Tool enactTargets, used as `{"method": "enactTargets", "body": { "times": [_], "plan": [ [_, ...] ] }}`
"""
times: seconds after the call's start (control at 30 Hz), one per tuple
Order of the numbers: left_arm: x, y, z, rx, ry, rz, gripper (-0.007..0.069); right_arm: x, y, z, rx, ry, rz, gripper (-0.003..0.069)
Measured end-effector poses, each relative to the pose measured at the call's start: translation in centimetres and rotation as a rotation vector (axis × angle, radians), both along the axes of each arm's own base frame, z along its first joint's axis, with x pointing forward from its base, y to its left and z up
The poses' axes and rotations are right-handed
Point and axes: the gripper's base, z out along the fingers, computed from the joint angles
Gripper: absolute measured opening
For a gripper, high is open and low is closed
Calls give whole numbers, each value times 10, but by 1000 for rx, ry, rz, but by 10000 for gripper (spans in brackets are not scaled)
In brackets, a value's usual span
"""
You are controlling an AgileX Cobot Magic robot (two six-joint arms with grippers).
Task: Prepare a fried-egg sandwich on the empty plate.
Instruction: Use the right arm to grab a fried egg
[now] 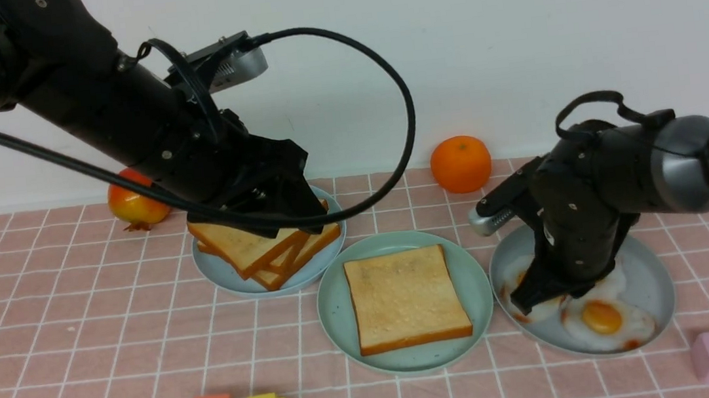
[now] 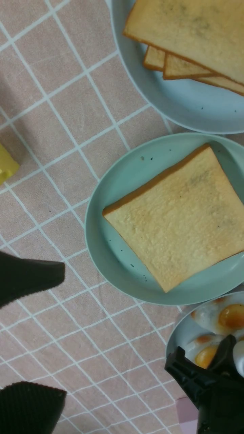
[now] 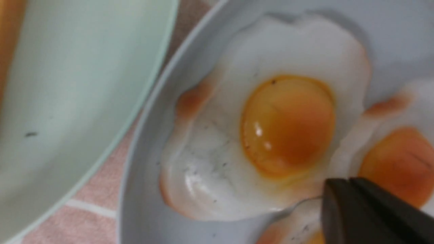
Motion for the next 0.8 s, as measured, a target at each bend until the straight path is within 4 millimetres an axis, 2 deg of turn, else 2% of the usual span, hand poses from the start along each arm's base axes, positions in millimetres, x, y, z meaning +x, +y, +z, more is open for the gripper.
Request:
{"method": "enactTargets", "body": {
  "times": [0.2, 0.4, 0.47, 0.57, 0.73, 0.8],
  "plan": [
    [0, 0, 0, 0, 3, -2, 454, -2, 0, 8, 43, -9, -28, -6],
    [0, 0, 0, 0, 3, -2, 454, -9, 1, 30, 122, -38, -72, -6],
    [0, 0, 0, 0, 3, -2, 454, -10, -1, 39, 157, -58, -121, -6],
    [0, 0, 0, 0, 3, -2, 454, -9, -7, 42, 202, -66, -223, 0],
    [0, 0, 0, 0, 4, -3, 454, 2, -47, 43, 318, -59, -511, 57],
    [0, 0, 0, 0, 4, -3, 454, 8, -74, 43, 419, -40, -659, 134]
  ]
}}
